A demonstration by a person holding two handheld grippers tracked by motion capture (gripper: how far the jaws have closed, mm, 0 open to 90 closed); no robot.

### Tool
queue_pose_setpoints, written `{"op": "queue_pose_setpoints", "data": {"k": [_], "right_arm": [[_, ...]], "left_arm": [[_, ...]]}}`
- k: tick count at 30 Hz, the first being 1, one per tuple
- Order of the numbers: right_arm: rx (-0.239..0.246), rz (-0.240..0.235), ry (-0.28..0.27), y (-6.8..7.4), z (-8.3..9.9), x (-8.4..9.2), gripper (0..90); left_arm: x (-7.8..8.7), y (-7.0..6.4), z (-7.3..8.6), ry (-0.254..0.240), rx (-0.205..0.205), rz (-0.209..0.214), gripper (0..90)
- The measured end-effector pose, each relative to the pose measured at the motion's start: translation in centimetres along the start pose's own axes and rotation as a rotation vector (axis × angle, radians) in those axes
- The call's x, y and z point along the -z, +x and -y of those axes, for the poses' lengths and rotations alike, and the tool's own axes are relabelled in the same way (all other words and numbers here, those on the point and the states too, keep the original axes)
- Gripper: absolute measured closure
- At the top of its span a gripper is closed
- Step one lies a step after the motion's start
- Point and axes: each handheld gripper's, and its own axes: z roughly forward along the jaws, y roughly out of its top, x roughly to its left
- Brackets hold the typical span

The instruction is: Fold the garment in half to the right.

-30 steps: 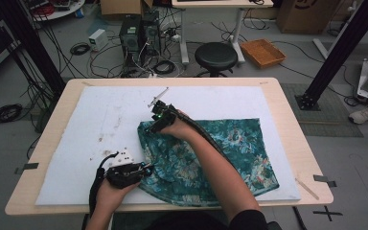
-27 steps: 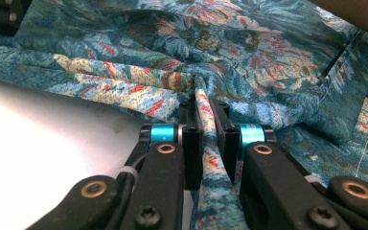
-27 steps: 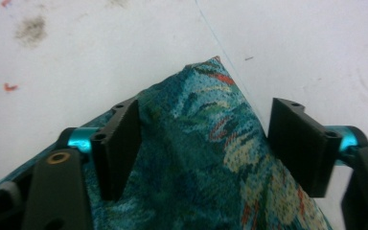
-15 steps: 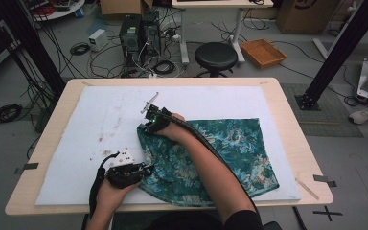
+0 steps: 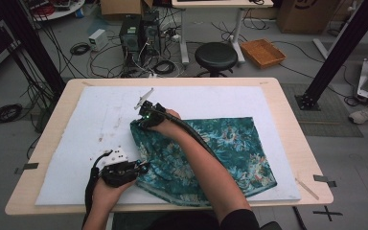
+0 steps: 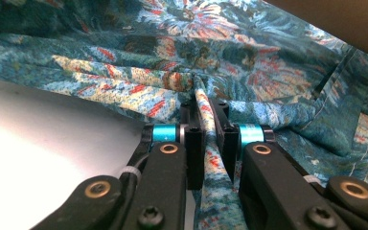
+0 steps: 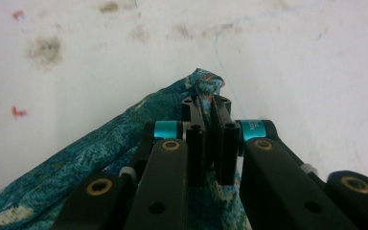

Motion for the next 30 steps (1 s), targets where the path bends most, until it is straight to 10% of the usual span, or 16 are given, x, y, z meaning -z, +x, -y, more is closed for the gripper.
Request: {"op": "queue_pose_setpoints", "data": {"k": [9, 22, 26, 30], "right_arm": [[-0.02, -0.009, -0.041, -0.3, -0.3, 0.9, 85.8], [-0.141, -0.042, -0.051, -0.6, -0.2, -0.8, 56.7], [-0.144, -0.037, 0.003, -0.3, -0.5, -2.5, 57.9], [-0.086, -0.005, 0.054, 0.4, -0.4, -3.6, 83.4]], "left_arm": [[1.3, 0.1, -0.7, -0.024, -0.005, 0.003, 85.5], [0.4, 0.1, -0.2, 0.019, 0.0, 0.023, 85.5], [0.0, 0.0, 0.0, 0.03, -0.005, 0.024, 85.5], [-0.2, 0.0, 0.1, 0.04, -0.003, 0.021, 85.5]]}}
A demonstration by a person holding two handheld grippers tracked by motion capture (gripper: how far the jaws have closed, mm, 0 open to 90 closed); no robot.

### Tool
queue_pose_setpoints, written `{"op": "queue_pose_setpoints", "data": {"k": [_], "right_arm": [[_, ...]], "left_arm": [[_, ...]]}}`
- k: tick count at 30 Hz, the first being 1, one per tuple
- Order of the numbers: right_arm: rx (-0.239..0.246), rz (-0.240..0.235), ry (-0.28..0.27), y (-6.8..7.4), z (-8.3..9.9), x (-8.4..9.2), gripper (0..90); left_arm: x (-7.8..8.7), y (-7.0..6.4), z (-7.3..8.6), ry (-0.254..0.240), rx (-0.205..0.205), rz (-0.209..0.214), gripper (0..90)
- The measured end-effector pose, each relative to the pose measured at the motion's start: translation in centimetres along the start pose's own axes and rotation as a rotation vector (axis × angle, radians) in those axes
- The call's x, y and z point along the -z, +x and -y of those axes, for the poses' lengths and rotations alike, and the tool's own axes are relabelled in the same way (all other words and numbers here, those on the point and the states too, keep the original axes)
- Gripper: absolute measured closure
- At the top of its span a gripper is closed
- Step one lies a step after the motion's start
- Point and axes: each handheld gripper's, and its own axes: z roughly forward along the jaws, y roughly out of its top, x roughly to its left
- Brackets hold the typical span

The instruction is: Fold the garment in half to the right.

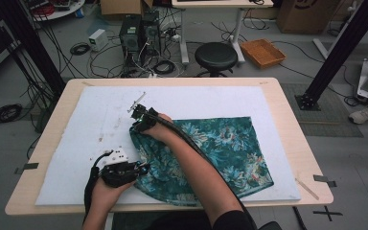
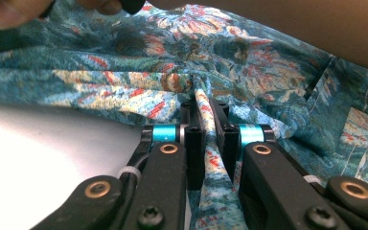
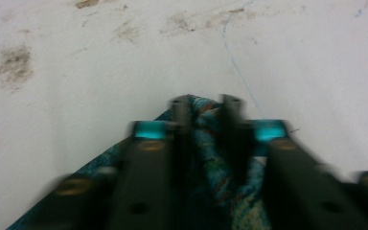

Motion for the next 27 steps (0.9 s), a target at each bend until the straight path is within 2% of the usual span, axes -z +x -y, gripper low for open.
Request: {"op": "queue_pose_setpoints", "data": {"k": [4, 6, 10, 14, 16, 20, 21, 22, 27], "right_arm": [[0.021, 0.002, -0.024, 0.1, -0.3, 0.8, 86.8], [0.005, -0.014, -0.065, 0.1, -0.5, 1.9, 86.9], [-0.004, -0.031, -0.135, -0.3, -0.3, 4.9, 86.9], [-0.009, -0.027, -0.186, -1.1, 0.7, 8.4, 86.9], [-0.006, -0.015, -0.203, -1.5, 1.3, 10.2, 86.9], [-0.013, 0.017, -0.235, -2.3, 2.5, 13.4, 86.9], [-0.014, 0.023, -0.242, -2.5, 2.8, 14.1, 86.8], [-0.014, 0.027, -0.252, -2.8, 3.2, 14.8, 86.8], [-0.037, 0.063, -0.278, -3.9, 5.0, 17.5, 86.8]], "left_arm": [[0.3, -0.1, -0.2, -0.012, -0.006, 0.003, 85.5], [0.4, -0.2, -0.4, -0.022, -0.007, 0.013, 85.5], [0.3, -1.2, -1.7, -0.034, -0.041, 0.042, 85.5], [0.1, -2.5, -3.6, -0.056, -0.086, 0.076, 85.5], [-0.1, -3.1, -4.7, -0.069, -0.096, 0.1, 85.5], [-1.1, -4.3, -7.4, -0.052, -0.146, 0.138, 85.4], [-1.1, -4.3, -7.4, -0.052, -0.146, 0.138, 85.4], [-1.7, -5.0, -8.7, -0.043, -0.174, 0.15, 85.4], [-3.5, -6.5, -11.3, -0.021, -0.221, 0.166, 85.4]]}}
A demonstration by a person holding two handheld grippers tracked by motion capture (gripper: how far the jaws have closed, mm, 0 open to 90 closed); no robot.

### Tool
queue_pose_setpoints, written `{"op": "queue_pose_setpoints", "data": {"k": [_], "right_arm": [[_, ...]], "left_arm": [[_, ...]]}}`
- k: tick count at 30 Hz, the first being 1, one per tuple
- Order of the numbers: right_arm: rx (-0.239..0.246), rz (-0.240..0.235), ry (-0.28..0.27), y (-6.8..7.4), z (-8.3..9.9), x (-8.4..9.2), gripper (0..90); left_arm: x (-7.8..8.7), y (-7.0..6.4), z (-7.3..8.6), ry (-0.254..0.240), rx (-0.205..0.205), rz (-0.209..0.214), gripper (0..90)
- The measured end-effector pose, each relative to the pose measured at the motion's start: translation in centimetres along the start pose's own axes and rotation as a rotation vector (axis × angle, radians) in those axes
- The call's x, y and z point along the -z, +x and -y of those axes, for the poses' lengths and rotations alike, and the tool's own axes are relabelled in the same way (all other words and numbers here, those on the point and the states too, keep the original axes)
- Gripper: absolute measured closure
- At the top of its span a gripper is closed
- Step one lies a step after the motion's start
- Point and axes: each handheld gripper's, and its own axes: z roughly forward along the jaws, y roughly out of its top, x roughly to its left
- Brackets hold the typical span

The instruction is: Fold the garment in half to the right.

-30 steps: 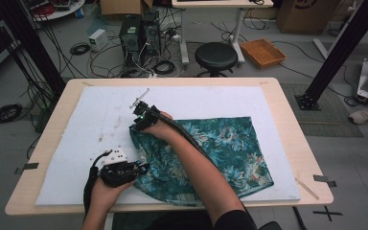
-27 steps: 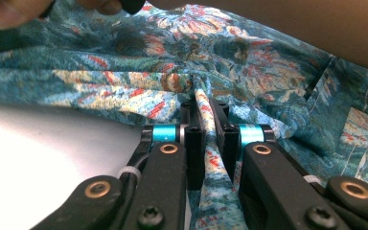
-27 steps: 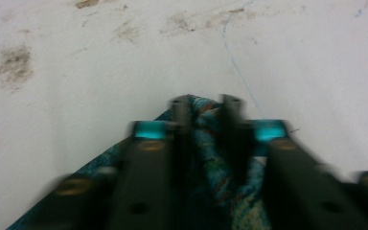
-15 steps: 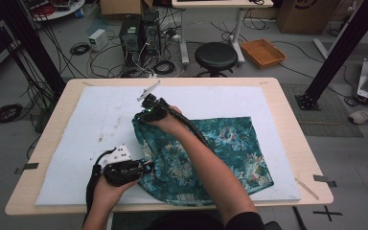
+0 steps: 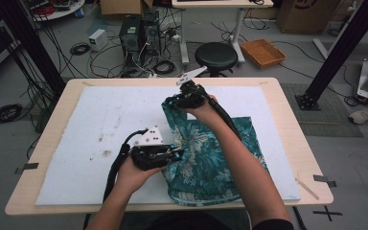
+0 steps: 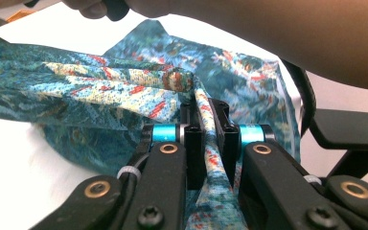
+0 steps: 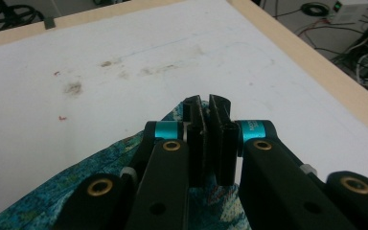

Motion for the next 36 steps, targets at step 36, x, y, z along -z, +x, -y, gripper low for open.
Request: {"op": "queue_pose_setpoints", "data": {"k": [36], "right_arm": [[-0.16, 0.19, 0.035, -5.7, 10.0, 10.4, 86.6]], "left_arm": [[-14.6, -2.7, -3.9, 0.075, -0.006, 0.152, 85.3]]}}
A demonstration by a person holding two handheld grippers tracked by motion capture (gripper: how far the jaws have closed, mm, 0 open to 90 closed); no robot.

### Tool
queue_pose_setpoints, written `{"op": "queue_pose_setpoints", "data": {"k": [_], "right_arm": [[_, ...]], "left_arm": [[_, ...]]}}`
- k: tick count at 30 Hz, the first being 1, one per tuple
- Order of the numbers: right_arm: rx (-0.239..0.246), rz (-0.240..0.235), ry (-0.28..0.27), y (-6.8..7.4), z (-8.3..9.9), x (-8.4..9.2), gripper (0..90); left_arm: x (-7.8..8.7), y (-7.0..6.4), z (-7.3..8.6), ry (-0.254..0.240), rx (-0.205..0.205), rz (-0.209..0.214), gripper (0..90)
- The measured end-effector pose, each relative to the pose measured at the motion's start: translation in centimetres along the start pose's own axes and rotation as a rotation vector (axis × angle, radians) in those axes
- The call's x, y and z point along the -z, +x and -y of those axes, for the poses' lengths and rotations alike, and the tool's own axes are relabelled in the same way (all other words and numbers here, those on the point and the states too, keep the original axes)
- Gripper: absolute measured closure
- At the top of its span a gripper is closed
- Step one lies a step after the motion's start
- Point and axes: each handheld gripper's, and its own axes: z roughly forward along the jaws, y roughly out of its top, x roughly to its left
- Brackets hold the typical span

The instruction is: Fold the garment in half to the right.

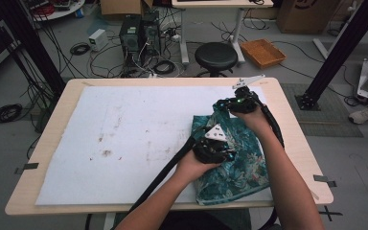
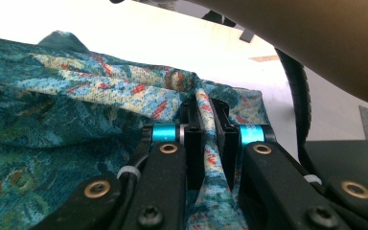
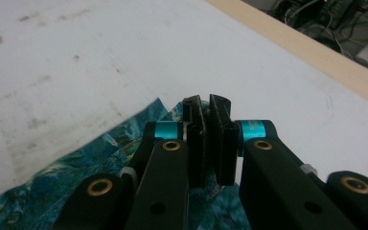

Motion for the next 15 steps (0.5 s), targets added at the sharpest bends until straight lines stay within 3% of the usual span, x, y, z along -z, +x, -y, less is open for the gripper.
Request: {"op": "queue_pose_setpoints", "data": {"k": [9, 15], "right_arm": [[-0.034, 0.035, 0.034, -1.3, 2.4, 0.1, 86.4], [-0.064, 0.049, 0.043, -2.2, 3.9, 0.2, 84.0]], "left_arm": [[-3.3, 0.2, 0.4, 0.02, 0.03, 0.019, 85.2], [-4.7, 0.5, 0.6, 0.043, 0.027, 0.023, 84.2]]}}
